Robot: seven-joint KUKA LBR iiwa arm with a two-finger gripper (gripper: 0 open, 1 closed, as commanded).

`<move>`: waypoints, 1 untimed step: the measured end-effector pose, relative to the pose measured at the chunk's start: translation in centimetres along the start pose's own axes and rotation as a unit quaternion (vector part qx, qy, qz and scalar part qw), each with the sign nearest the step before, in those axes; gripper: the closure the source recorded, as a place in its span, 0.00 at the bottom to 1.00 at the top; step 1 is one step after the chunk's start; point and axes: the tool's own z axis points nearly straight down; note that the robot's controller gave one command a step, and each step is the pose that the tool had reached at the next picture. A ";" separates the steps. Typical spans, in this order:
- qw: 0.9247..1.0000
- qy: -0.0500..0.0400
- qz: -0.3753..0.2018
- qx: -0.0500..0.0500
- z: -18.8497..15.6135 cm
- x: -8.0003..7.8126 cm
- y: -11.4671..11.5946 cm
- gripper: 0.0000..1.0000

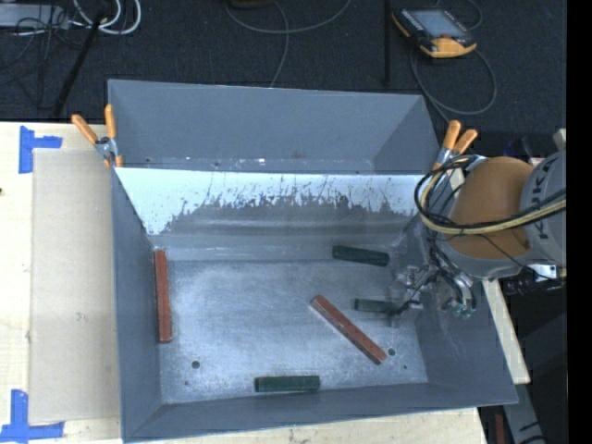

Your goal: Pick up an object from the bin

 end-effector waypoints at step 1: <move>1.000 -0.006 -0.025 0.000 -18.8 -0.4 0.5 1.00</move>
Offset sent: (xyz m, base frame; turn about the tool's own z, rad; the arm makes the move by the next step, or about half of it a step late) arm 0.0035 0.0052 0.1831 -0.0538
